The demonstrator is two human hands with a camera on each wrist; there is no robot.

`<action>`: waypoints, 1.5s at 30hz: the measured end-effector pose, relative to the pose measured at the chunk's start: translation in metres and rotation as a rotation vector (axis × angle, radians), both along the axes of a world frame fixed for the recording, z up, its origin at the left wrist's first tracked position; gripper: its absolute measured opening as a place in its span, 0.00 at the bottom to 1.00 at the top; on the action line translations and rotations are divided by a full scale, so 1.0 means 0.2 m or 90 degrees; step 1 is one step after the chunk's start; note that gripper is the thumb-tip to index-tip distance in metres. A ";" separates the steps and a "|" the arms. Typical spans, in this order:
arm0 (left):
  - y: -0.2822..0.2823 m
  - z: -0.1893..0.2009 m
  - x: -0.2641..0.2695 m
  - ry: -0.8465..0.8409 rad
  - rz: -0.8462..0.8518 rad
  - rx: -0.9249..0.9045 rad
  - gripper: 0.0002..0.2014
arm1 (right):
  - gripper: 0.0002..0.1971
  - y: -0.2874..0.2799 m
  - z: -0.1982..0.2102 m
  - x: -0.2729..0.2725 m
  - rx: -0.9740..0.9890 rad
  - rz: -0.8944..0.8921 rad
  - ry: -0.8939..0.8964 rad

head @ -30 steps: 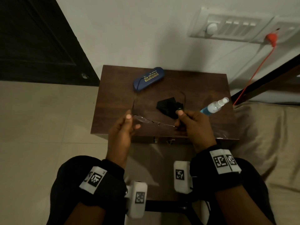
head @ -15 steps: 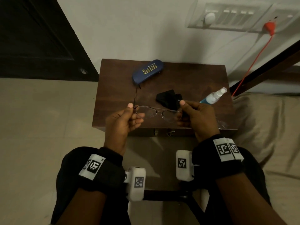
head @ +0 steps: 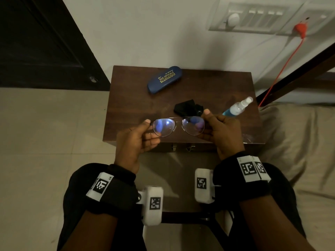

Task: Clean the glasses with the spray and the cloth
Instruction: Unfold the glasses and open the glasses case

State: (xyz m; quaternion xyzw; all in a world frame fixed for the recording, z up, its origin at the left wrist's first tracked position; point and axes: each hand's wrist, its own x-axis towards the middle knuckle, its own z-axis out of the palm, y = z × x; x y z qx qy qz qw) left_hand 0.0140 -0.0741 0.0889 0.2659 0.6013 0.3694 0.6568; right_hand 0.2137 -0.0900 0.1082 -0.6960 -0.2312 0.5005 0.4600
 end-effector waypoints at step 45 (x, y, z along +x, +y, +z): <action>-0.01 -0.14 0.00 0.122 -0.034 0.326 0.11 | 0.09 -0.04 -0.07 0.01 0.150 -0.006 0.035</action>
